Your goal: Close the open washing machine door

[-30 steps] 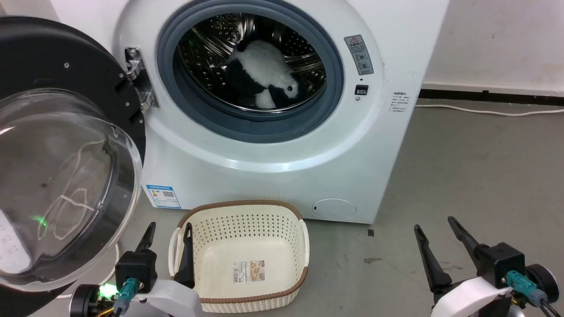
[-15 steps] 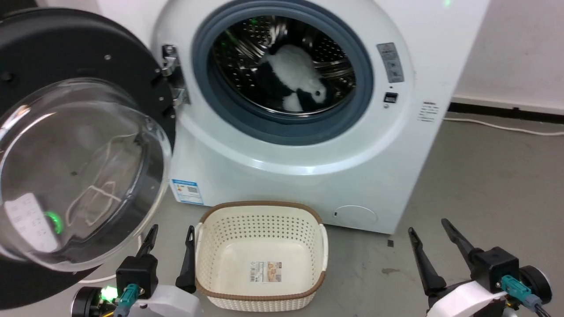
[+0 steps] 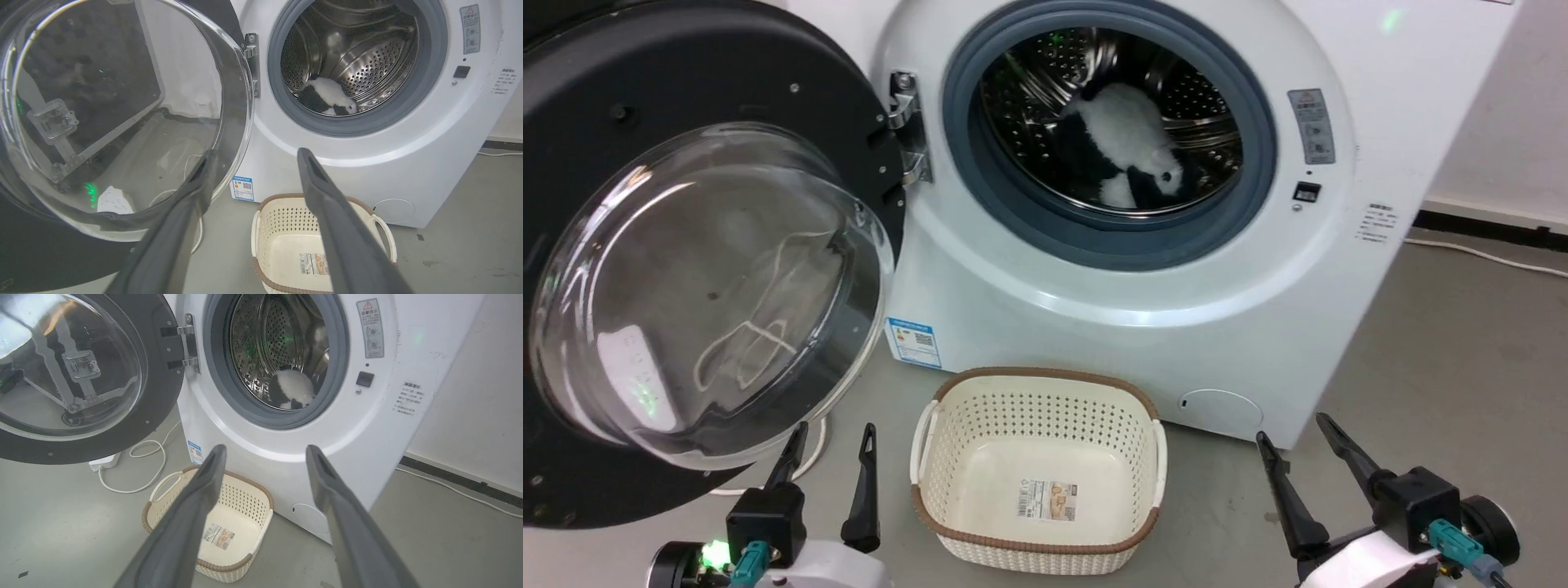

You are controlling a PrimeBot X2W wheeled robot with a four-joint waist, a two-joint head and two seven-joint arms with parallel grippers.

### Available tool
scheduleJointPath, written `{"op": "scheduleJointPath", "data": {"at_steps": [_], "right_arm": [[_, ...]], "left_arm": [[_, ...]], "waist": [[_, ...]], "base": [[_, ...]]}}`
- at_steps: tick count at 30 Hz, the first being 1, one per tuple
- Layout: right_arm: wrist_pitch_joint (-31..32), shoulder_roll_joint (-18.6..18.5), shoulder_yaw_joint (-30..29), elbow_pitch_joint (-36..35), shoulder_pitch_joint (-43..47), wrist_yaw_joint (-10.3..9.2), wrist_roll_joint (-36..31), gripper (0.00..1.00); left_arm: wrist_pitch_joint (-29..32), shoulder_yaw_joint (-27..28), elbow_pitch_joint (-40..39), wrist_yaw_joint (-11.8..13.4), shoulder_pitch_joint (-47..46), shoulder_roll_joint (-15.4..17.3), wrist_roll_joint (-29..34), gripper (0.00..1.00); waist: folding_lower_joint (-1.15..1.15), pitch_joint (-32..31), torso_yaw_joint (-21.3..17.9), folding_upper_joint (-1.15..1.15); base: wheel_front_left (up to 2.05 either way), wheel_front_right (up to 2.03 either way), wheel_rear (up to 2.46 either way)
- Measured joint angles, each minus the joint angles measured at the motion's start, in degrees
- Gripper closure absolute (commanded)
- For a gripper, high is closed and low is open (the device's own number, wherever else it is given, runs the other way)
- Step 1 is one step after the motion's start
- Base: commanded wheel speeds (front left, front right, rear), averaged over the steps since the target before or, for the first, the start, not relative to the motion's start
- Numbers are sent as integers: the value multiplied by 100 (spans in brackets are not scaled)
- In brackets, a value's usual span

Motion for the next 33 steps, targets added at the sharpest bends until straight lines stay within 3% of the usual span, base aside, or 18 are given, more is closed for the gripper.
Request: {"op": "scheduleJointPath", "data": {"at_steps": [24, 25, 26, 33], "right_arm": [[-263, -4, 203, 202, -1, 0, 145, 0], [-283, -4, 214, 210, -1, 0, 148, 0], [-304, -4, 224, 215, -1, 0, 153, 0], [-404, -4, 318, 260, 4, 0, 168, 0]], "left_arm": [[-268, 71, -25, -53, 118, 52, -59, 0], [-287, 75, -24, -53, 121, 52, -65, 65], [-299, 74, -22, -55, 124, 53, -82, 100], [-410, 204, -179, -183, 177, 52, -358, 100]], "waist": [[0, -71, 514, 0], [0, -74, 534, 0], [0, -77, 556, 0], [0, -91, 759, 0]], "base": [[0, 0, 0], [0, 0, 0], [0, 0, 0], [0, 0, 0]]}}
